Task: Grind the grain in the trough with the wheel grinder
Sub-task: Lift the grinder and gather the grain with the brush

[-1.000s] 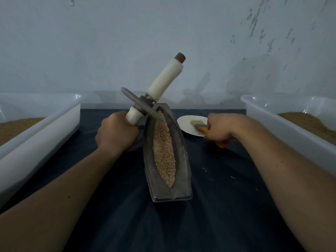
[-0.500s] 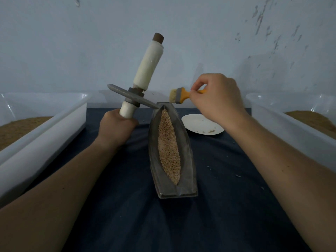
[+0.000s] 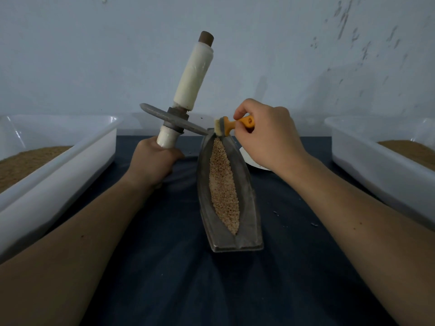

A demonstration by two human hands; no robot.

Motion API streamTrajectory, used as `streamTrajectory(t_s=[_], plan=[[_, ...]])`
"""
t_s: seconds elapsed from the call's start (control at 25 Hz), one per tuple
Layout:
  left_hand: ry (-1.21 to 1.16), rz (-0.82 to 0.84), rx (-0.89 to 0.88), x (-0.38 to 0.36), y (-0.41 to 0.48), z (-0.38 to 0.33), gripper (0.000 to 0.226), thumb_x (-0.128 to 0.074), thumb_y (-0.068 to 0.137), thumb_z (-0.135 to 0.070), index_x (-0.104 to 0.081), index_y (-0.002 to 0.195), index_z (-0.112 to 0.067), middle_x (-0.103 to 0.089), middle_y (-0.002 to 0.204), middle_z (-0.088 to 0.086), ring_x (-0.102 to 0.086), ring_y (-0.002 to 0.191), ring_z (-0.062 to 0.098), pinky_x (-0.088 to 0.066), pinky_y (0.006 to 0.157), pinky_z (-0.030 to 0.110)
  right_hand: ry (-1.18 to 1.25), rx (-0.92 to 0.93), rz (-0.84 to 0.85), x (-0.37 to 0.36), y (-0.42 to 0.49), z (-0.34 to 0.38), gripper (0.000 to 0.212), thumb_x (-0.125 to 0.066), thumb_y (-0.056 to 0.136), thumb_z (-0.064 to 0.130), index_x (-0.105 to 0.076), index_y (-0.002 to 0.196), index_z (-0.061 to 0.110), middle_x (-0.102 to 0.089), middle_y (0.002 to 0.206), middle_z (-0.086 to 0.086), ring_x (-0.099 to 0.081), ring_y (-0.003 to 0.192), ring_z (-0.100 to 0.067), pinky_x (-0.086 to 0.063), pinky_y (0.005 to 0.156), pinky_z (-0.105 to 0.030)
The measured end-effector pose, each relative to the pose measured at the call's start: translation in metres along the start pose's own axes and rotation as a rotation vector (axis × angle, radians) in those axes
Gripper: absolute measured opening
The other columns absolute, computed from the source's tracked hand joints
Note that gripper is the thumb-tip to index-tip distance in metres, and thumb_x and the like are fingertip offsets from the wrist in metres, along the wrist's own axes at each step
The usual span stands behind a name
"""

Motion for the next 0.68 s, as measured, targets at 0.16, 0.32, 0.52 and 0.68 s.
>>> streamTrajectory(t_s=[0.16, 0.32, 0.52, 0.68], plan=[[-0.046, -0.003, 0.014, 0.001, 0.000, 0.001, 0.021, -0.076, 0.073, -0.016, -0.059, 0.082, -0.010, -0.055, 0.059, 0.006, -0.050, 0.046, 0.015, -0.042, 0.044, 0.029, -0.050, 0.039, 0.079, -0.006, -0.002, 0.004, 0.011, -0.062, 0.097, 0.026, -0.068, 0.105, 0.020, -0.056, 0.070, 0.008, -0.054, 0.061, -0.009, -0.044, 0.056, -0.027], [-0.068, -0.013, 0.020, 0.003, 0.000, 0.002, 0.020, -0.075, 0.075, -0.016, -0.058, 0.085, -0.011, -0.054, 0.062, 0.008, -0.050, 0.047, 0.015, -0.044, 0.046, 0.030, -0.019, 0.055, 0.261, -0.009, -0.001, 0.012, 0.006, -0.068, 0.088, 0.021, -0.071, 0.093, 0.021, -0.059, 0.072, 0.012, -0.056, 0.066, -0.007, -0.041, 0.058, -0.025], [-0.067, -0.027, 0.022, 0.004, 0.000, 0.001, 0.019, -0.073, 0.077, -0.016, -0.058, 0.087, -0.010, -0.054, 0.064, 0.008, -0.050, 0.048, 0.014, -0.045, 0.047, 0.030, 0.069, 0.050, 0.294, -0.004, 0.004, 0.021, 0.002, -0.073, 0.084, 0.025, -0.072, 0.085, 0.025, -0.065, 0.075, 0.014, -0.062, 0.070, -0.003, -0.042, 0.058, -0.017], [-0.048, -0.014, 0.017, 0.002, -0.001, 0.000, 0.018, -0.073, 0.077, -0.016, -0.058, 0.086, -0.010, -0.055, 0.064, 0.008, -0.051, 0.049, 0.014, -0.045, 0.048, 0.030, 0.105, 0.059, 0.340, -0.013, -0.003, 0.019, 0.008, -0.073, 0.092, 0.031, -0.072, 0.092, 0.023, -0.067, 0.081, 0.014, -0.062, 0.072, 0.001, -0.048, 0.065, -0.017]])
Point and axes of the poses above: each hand's wrist, its own y-axis towards the middle knuckle, its own x-axis out of the back of the hand, z = x × y, the point moved 6 cm from there along y, towards the middle knuckle
